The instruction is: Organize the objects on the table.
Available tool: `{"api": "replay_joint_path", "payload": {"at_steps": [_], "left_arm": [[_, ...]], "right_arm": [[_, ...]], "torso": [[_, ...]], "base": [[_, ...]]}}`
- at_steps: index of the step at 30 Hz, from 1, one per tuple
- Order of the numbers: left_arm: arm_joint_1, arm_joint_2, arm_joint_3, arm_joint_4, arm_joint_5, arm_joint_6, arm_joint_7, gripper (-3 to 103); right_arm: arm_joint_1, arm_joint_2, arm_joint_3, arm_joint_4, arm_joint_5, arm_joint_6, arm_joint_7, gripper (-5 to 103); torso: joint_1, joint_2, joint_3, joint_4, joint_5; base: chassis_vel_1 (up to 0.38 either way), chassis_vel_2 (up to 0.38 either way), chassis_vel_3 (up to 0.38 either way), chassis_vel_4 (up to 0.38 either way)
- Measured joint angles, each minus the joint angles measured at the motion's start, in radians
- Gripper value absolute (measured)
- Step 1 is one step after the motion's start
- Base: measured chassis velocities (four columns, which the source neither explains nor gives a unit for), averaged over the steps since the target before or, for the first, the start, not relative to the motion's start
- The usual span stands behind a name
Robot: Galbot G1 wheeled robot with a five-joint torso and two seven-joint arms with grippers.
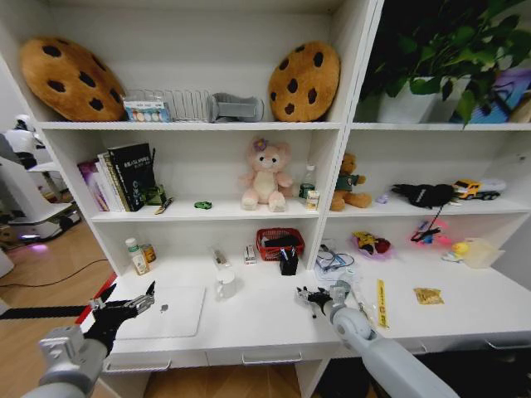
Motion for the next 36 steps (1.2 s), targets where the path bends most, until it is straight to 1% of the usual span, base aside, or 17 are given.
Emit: {"api": "replay_joint_path", "payload": {"at_steps": [1, 2, 5, 6, 9, 10, 12, 20, 22, 24, 25, 27, 29, 31, 32, 33, 36], "left_arm": [[0.0, 0.0, 0.0, 0.0, 0.0, 0.0, 0.0, 100], [0.0, 0.0, 0.0, 0.0, 0.0, 0.0, 0.0, 100], [0.0, 0.0, 0.0, 0.0, 0.0, 0.0, 0.0, 100], [0.0, 0.0, 0.0, 0.0, 0.0, 0.0, 0.0, 100], [0.0, 0.0, 0.0, 0.0, 0.0, 0.0, 0.0, 100], [0.0, 0.0, 0.0, 0.0, 0.0, 0.0, 0.0, 100], [0.0, 0.0, 0.0, 0.0, 0.0, 0.0, 0.0, 100], [0.0, 0.0, 0.0, 0.0, 0.0, 0.0, 0.0, 100], [0.0, 0.0, 0.0, 0.0, 0.0, 0.0, 0.0, 100], [0.0, 0.0, 0.0, 0.0, 0.0, 0.0, 0.0, 100], [0.0, 0.0, 0.0, 0.0, 0.0, 0.0, 0.0, 100], [0.0, 0.0, 0.0, 0.0, 0.0, 0.0, 0.0, 100], [0.0, 0.0, 0.0, 0.0, 0.0, 0.0, 0.0, 100], [0.0, 0.0, 0.0, 0.0, 0.0, 0.0, 0.0, 100], [0.0, 0.0, 0.0, 0.0, 0.0, 0.0, 0.0, 100], [0.0, 0.0, 0.0, 0.0, 0.0, 0.0, 0.0, 100], [0.0, 0.0, 0.0, 0.0, 0.0, 0.0, 0.0, 100]], "right_arm": [[0.001, 0.0, -0.002, 0.0, 0.0, -0.001, 0.001, 85], [0.001, 0.0, -0.002, 0.0, 0.0, -0.001, 0.001, 85], [0.003, 0.001, -0.006, -0.004, 0.003, -0.001, 0.005, 68], [0.003, 0.001, -0.006, -0.004, 0.003, -0.001, 0.005, 68], [0.008, 0.001, -0.015, -0.008, 0.011, -0.006, 0.011, 51], [0.008, 0.001, -0.015, -0.008, 0.011, -0.006, 0.011, 51], [0.012, 0.001, -0.022, -0.015, 0.009, -0.004, 0.01, 43], [0.029, -0.002, -0.043, -0.024, 0.005, 0.0, 0.01, 41], [0.031, -0.002, -0.045, -0.024, 0.005, 0.0, 0.011, 37], [0.033, -0.003, -0.047, -0.021, 0.005, 0.0, 0.012, 31], [0.033, -0.003, -0.047, -0.021, 0.005, 0.0, 0.012, 31], [0.032, -0.006, -0.047, -0.013, 0.01, -0.004, 0.014, 24], [0.031, -0.006, -0.047, -0.011, 0.012, -0.005, 0.014, 24], [0.026, -0.011, -0.042, -0.003, 0.014, -0.007, 0.014, 16], [0.026, -0.011, -0.042, -0.003, 0.014, -0.007, 0.014, 16], [0.023, -0.012, -0.039, 0.002, 0.015, -0.007, 0.013, 13], [0.016, -0.015, -0.027, 0.015, 0.016, -0.008, 0.013, 11]], "torso": [[0.0, 0.0, 0.0, 0.0, 0.0], [0.0, 0.0, 0.0, 0.0, 0.0], [0.0, 0.0, 0.0, 0.0, 0.0], [0.0, 0.0, 0.0, 0.0, 0.0], [0.0, 0.0, 0.0, 0.0, -0.0002], [0.0, 0.0, 0.0, 0.0, -0.0002], [0.0, 0.0, 0.0, 0.0, -0.0003], [0.0, 0.0, 0.0, 0.0, 0.0], [0.0, 0.0, 0.0, 0.0, 0.0], [0.0, 0.0, 0.0, 0.0, 0.0002], [0.0, 0.0, 0.0, 0.0, 0.0002], [0.0, 0.0, 0.0, 0.0001, 0.0003], [0.0, 0.0, 0.0, 0.0001, 0.0003], [0.0, 0.0, 0.0, 0.0, 0.0003], [0.0, 0.0, 0.0, 0.0, 0.0003], [0.0, 0.0, 0.0, 0.0, 0.0001], [0.0, 0.0, 0.0, 0.0001, 0.0001]], "base": [[0.0, 0.0, 0.0, 0.0], [0.0, 0.0, 0.0, 0.0], [0.0, 0.0, 0.0, 0.0], [0.0, 0.0, 0.0, 0.0], [0.0, 0.0, 0.0, 0.0], [0.0, 0.0, 0.0, 0.0], [0.0, 0.0, 0.0, 0.0], [0.0, 0.0, 0.0, 0.0], [0.0, 0.0, 0.0, 0.0], [0.0, 0.0, 0.0, 0.0], [0.0, 0.0, 0.0, 0.0], [0.0, 0.0, 0.0, 0.0], [0.0, 0.0, 0.0, 0.0], [0.0, 0.0, 0.0, 0.0], [0.0, 0.0, 0.0, 0.0], [0.0, 0.0, 0.0, 0.0], [0.0, 0.0, 0.0, 0.0]]}}
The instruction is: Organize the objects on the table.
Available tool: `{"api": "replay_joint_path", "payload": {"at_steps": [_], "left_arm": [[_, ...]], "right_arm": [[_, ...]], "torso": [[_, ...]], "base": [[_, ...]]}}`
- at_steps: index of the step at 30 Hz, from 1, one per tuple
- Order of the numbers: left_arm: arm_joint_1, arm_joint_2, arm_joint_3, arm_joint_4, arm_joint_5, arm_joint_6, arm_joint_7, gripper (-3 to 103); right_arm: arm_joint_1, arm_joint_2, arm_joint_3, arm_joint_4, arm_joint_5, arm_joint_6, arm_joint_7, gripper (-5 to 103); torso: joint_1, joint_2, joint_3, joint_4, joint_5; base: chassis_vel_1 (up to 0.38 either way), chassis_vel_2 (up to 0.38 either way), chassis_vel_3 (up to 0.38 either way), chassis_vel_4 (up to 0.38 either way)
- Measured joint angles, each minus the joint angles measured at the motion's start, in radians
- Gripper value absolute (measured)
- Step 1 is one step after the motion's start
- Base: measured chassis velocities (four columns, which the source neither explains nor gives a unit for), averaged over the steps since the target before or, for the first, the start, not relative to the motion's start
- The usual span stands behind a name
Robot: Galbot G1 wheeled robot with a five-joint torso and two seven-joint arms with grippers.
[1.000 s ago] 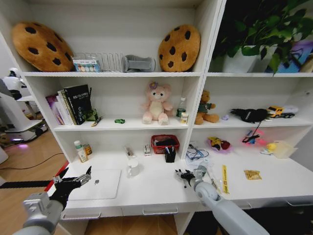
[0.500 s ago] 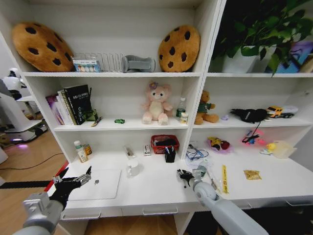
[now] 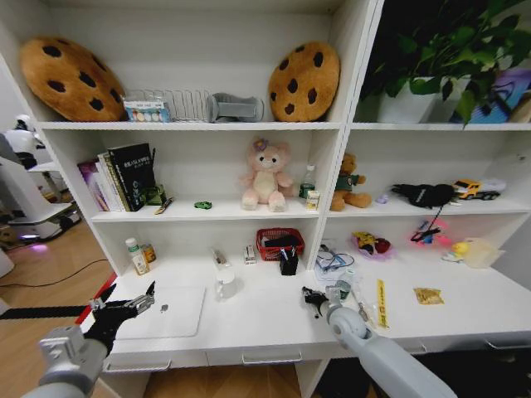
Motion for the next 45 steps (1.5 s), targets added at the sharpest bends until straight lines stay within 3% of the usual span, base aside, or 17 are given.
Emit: {"api": "replay_joint_path", "payload": {"at_steps": [5, 8, 10, 11, 13, 15, 16, 17, 19, 24, 26, 33, 45], "left_arm": [[0.0, 0.0, 0.0, 0.0, 0.0, 0.0, 0.0, 100], [0.0, 0.0, 0.0, 0.0, 0.0, 0.0, 0.0, 100], [0.0, 0.0, 0.0, 0.0, 0.0, 0.0, 0.0, 100], [0.0, 0.0, 0.0, 0.0, 0.0, 0.0, 0.0, 100], [0.0, 0.0, 0.0, 0.0, 0.0, 0.0, 0.0, 100], [0.0, 0.0, 0.0, 0.0, 0.0, 0.0, 0.0, 100], [0.0, 0.0, 0.0, 0.0, 0.0, 0.0, 0.0, 100], [0.0, 0.0, 0.0, 0.0, 0.0, 0.0, 0.0, 100], [0.0, 0.0, 0.0, 0.0, 0.0, 0.0, 0.0, 100], [0.0, 0.0, 0.0, 0.0, 0.0, 0.0, 0.0, 100], [0.0, 0.0, 0.0, 0.0, 0.0, 0.0, 0.0, 100], [0.0, 0.0, 0.0, 0.0, 0.0, 0.0, 0.0, 100], [0.0, 0.0, 0.0, 0.0, 0.0, 0.0, 0.0, 100]], "right_arm": [[-0.009, -0.004, 0.031, 0.03, -0.016, 0.036, -0.043, 11], [0.012, 0.0, 0.06, 0.04, -0.166, 0.185, -0.151, 11], [0.022, 0.001, 0.064, 0.033, -0.2, 0.208, -0.168, 11], [0.052, 0.005, 0.065, 0.009, -0.26, 0.26, -0.199, 11], [0.075, 0.012, 0.061, -0.019, -0.282, 0.288, -0.211, 11], [0.133, 0.033, 0.046, -0.106, -0.34, 0.375, -0.241, 11], [0.133, 0.033, 0.046, -0.106, -0.34, 0.375, -0.241, 11], [0.182, 0.056, 0.031, -0.176, -0.384, 0.446, -0.259, 11], [0.27, 0.096, -0.005, -0.269, -0.417, 0.512, -0.284, 11], [0.343, 0.149, -0.054, -0.364, -0.449, 0.579, -0.304, 11], [0.382, 0.205, -0.09, -0.448, -0.471, 0.624, -0.306, 11], [0.428, 0.305, -0.115, -0.596, -0.551, 0.733, -0.275, 11], [0.435, 0.307, -0.102, -0.637, -0.584, 0.781, -0.254, 11]], "torso": [[0.0, 0.0, 0.0, -0.0001, 0.0001], [0.0, 0.0, 0.0, -0.0002, -0.0002], [0.0, 0.0, 0.0, 0.0, -0.0001], [0.0, 0.0, 0.0, -0.0001, -0.0005], [0.0, 0.0, 0.0, 0.0, -0.0002], [0.0, 0.0, 0.0, -0.0001, 0.0002], [0.0, 0.0, 0.0, -0.0001, 0.0002], [0.0, 0.0, 0.0, -0.0002, 0.0], [0.0, 0.0, 0.0, 0.0, -0.0003], [0.0, 0.0, 0.0, 0.0002, -0.0002], [0.0, 0.0, 0.0, -0.0001, 0.0001], [0.0, 0.0, 0.0, 0.0001, -0.0003], [0.0, 0.0, 0.0, -0.0001, 0.0]], "base": [[0.0, 0.0, 0.0, 0.0], [0.0, 0.0, 0.0, 0.0], [0.0, 0.0, 0.0, 0.0], [0.0, 0.0, 0.0, 0.0], [0.0, 0.0, 0.0, 0.0], [0.0, 0.0, 0.0, 0.0], [0.0, 0.0, 0.0, 0.0], [0.0, 0.0, 0.0, 0.0], [0.0, 0.0, 0.0, 0.0], [0.0, 0.0, 0.0, 0.0], [0.0, 0.0, 0.0, 0.0], [0.0, 0.0, 0.0, 0.0], [0.0, 0.0, 0.0, 0.0]]}}
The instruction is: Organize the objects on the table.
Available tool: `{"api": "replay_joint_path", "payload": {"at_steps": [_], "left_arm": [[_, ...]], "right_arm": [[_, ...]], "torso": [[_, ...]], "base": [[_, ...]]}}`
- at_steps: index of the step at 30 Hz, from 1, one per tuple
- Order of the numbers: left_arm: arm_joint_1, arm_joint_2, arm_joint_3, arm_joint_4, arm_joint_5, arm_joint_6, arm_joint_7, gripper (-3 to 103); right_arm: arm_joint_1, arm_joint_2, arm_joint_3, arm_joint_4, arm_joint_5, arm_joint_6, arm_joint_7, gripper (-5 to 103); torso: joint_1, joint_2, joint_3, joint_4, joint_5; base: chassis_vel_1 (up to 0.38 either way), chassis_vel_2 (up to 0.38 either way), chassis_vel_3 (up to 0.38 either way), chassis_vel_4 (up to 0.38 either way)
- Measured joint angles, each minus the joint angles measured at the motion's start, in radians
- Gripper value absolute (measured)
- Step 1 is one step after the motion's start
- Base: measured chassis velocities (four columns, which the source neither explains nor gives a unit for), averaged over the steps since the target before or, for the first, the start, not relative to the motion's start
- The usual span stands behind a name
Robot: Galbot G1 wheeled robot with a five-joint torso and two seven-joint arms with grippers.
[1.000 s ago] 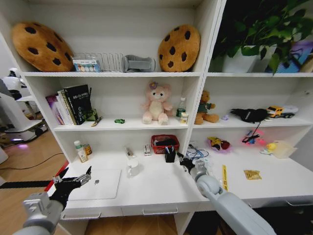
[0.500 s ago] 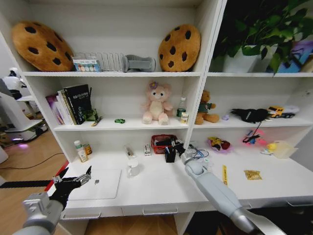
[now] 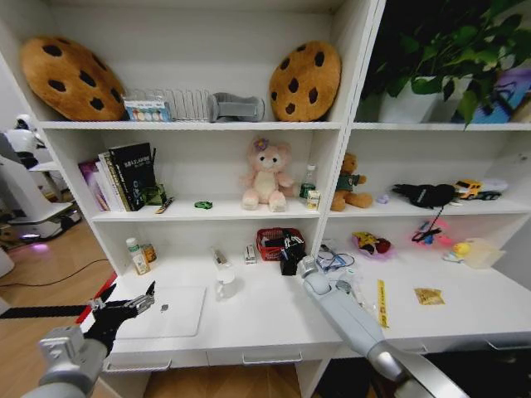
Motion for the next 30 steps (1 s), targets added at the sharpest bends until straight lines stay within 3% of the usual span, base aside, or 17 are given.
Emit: {"api": "replay_joint_path", "payload": {"at_steps": [4, 10, 16, 19, 20, 22, 24, 26, 27, 30], "left_arm": [[0.0, 0.0, 0.0, 0.0, 0.0, 0.0, 0.0, 100], [0.0, 0.0, 0.0, 0.0, 0.0, 0.0, 0.0, 100], [0.0, 0.0, 0.0, 0.0, 0.0, 0.0, 0.0, 100], [0.0, 0.0, 0.0, 0.0, 0.0, 0.0, 0.0, 100], [0.0, 0.0, 0.0, 0.0, 0.0, 0.0, 0.0, 100], [0.0, 0.0, 0.0, 0.0, 0.0, 0.0, -0.001, 100], [0.0, 0.0, 0.0, 0.0, 0.0, 0.0, 0.0, 100], [0.0, 0.0, 0.0, 0.0, 0.0, 0.0, -0.001, 100], [0.0, 0.0, 0.0, 0.0, 0.0, 0.0, -0.001, 100], [0.0, 0.0, 0.0, 0.0, 0.0, 0.0, 0.0, 100]], "right_arm": [[-0.003, -0.002, 0.001, -0.003, -0.007, 0.002, 0.002, 18], [-0.008, -0.026, -0.006, -0.001, 0.003, 0.009, 0.013, 45], [-0.03, -0.075, -0.002, 0.057, 0.019, -0.013, 0.013, 61], [-0.104, -0.16, 0.028, 0.245, 0.071, -0.113, 0.019, 78], [-0.104, -0.16, 0.028, 0.245, 0.071, -0.113, 0.019, 78], [-0.166, -0.209, 0.06, 0.359, 0.102, -0.203, 0.028, 83], [-0.309, -0.272, 0.102, 0.564, 0.137, -0.321, 0.085, 94], [-0.342, -0.284, 0.116, 0.61, 0.144, -0.348, 0.102, 97], [-0.437, -0.311, 0.155, 0.728, 0.161, -0.403, 0.152, 99], [-0.566, -0.335, 0.206, 0.855, 0.177, -0.44, 0.197, 100]], "torso": [[0.0, 0.0, 0.0, 0.0, -0.0001], [0.0, 0.0, 0.0, 0.0001, 0.0], [0.0, 0.0, 0.0, 0.0001, 0.0002], [0.0, 0.0, 0.0, 0.0002, 0.0], [0.0, 0.0, 0.0, 0.0002, 0.0], [0.0, 0.0, 0.0, 0.0002, -0.0005], [0.0, 0.0, 0.0, -0.0002, 0.0004], [0.0, 0.0, 0.0, -0.0004, 0.0006], [0.0, 0.0, 0.0, -0.0002, -0.0004], [0.0, 0.0, 0.0, 0.0001, 0.0001]], "base": [[0.0, 0.0, 0.0, 0.0], [0.0, 0.0, 0.0, 0.0], [0.0, 0.0, 0.0, 0.0], [0.0, 0.0, 0.0, 0.0], [0.0, 0.0, 0.0, 0.0], [0.0, 0.0, 0.0, 0.0], [0.0, 0.0, 0.0, 0.0], [0.0, 0.0, 0.0, 0.0], [0.0, 0.0, 0.0, 0.0], [0.0, 0.0, 0.0, 0.0]]}}
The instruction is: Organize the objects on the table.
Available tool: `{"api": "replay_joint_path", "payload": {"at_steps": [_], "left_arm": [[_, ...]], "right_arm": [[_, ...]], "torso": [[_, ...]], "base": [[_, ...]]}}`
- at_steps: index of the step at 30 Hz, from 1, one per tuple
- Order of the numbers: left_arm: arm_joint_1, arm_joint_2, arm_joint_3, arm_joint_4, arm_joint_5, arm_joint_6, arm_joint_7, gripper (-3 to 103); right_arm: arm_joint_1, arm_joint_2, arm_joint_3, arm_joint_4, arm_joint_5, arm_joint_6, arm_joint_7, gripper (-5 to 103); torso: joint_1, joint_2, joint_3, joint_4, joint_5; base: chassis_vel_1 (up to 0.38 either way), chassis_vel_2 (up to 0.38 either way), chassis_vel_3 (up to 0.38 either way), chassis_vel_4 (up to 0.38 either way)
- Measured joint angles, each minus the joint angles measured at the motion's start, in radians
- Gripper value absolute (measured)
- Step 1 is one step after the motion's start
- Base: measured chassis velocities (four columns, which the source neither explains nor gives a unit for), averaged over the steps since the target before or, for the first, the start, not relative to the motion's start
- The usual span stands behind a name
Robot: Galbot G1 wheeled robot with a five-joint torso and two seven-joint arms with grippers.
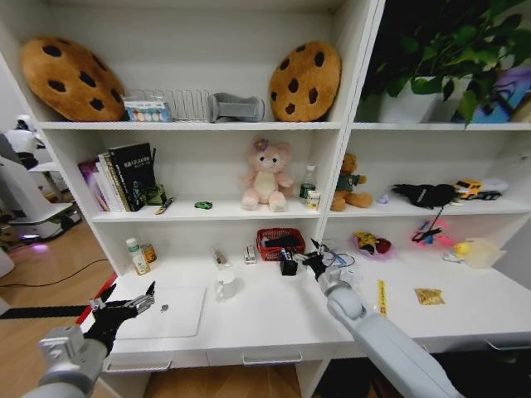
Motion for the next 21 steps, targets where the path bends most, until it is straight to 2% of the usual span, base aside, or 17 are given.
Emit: {"api": "replay_joint_path", "payload": {"at_steps": [2, 5, 7, 8, 10, 12, 16, 21], "left_arm": [[0.0, 0.0, 0.0, 0.0, 0.0, 0.0, 0.0, 100], [0.0, 0.0, 0.0, 0.0, 0.0, 0.0, 0.0, 100], [0.0, 0.0, 0.0, 0.0, 0.0, 0.0, 0.0, 100], [0.0, 0.0, 0.0, 0.0, 0.0, 0.0, 0.0, 100], [0.0, 0.0, 0.0, 0.0, 0.0, 0.0, 0.0, 100], [0.0, 0.0, 0.0, 0.0, 0.0, 0.0, 0.0, 100], [0.0, 0.0, 0.0, 0.0, 0.0, 0.0, 0.0, 100], [0.0, 0.0, 0.0, 0.0, 0.0, 0.0, 0.0, 100]], "right_arm": [[-0.059, -0.008, 0.022, 0.046, 0.001, -0.005, 0.011, 100], [-0.294, -0.006, 0.16, 0.208, -0.021, -0.005, 0.027, 100], [-0.337, -0.001, 0.19, 0.234, -0.027, -0.003, 0.025, 100], [-0.465, 0.02, 0.276, 0.297, -0.051, 0.009, 0.01, 100], [-0.502, 0.029, 0.299, 0.312, -0.059, 0.014, 0.003, 100], [-0.627, 0.064, 0.362, 0.347, -0.103, 0.047, -0.028, 100], [-0.667, 0.087, 0.386, 0.353, -0.131, 0.075, -0.042, 100], [-0.634, 0.086, 0.382, 0.341, -0.131, 0.084, -0.042, 100]], "torso": [[0.0, 0.0, 0.0, -0.0001, -0.0002], [0.0, 0.0, 0.0, -0.0001, -0.0004], [0.0, 0.0, 0.0, 0.0, -0.0002], [0.0, 0.0, 0.0, -0.0001, -0.0005], [0.0, 0.0, 0.0, -0.0004, -0.0003], [0.0, 0.0, 0.0, -0.0004, -0.0003], [0.0, 0.0, 0.0, -0.0003, -0.0004], [0.0, 0.0, 0.0, 0.0, -0.0003]], "base": [[0.0, 0.0, 0.0, 0.0], [0.0, 0.0, 0.0, 0.0], [0.0, 0.0, 0.0, 0.0], [0.0, 0.0, 0.0, 0.0], [0.0, 0.0, 0.0, 0.0], [0.0, 0.0, 0.0, 0.0], [0.0, 0.0, 0.0, 0.0], [-0.028, -0.023, 0.047, 0.036]]}}
